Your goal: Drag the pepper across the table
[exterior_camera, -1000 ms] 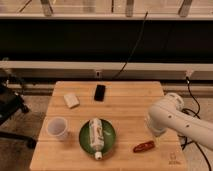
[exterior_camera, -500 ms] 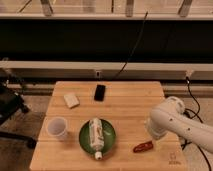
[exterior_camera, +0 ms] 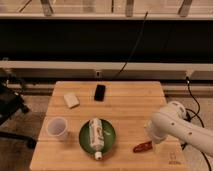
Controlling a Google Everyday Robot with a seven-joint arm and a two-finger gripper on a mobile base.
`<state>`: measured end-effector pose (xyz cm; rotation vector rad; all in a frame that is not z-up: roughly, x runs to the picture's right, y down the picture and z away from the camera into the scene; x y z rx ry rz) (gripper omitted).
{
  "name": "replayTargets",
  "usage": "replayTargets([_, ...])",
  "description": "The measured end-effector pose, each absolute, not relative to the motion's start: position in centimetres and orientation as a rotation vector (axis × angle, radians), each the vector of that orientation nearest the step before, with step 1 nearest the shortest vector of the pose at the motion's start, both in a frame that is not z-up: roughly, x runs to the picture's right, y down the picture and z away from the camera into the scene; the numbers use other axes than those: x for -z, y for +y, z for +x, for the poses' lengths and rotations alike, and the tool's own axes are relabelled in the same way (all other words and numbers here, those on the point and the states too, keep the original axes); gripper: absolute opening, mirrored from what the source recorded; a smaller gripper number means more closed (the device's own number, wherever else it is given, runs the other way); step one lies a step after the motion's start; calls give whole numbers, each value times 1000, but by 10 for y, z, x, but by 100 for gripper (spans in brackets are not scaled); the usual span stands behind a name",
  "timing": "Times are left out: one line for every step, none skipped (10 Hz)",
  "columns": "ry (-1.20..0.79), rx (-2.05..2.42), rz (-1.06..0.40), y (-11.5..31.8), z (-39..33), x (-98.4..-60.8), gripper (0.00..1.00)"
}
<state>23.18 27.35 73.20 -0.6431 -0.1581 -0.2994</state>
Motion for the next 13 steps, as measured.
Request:
replayTargets([-166,294,-644,276,231,-733,80])
replayTargets([-173,289,-645,279,231,-735,80])
replayTargets([-176,290,-647,280,231,-735,80])
replayTargets([-187,298,-650,283,231,-738,80])
replayTargets([-203,307,-657,290,231,-744,80])
replayTargets([-210,307,-660,294,231,-746,80])
replayTargets([-217,303,-663,296,230,-747,80])
replayTargets([-224,300,-666,298,229,-749,80])
replayTargets([-229,298,-669,300,228,-750,80])
replayTargets([-233,297,-671,303,228,-752,80])
replayTargets([-236,296,-674,305,228,-753,80])
replayTargets([-239,296,-677,308,228,-755,80])
replayTargets([-240,296,-677,309,228,-755,80])
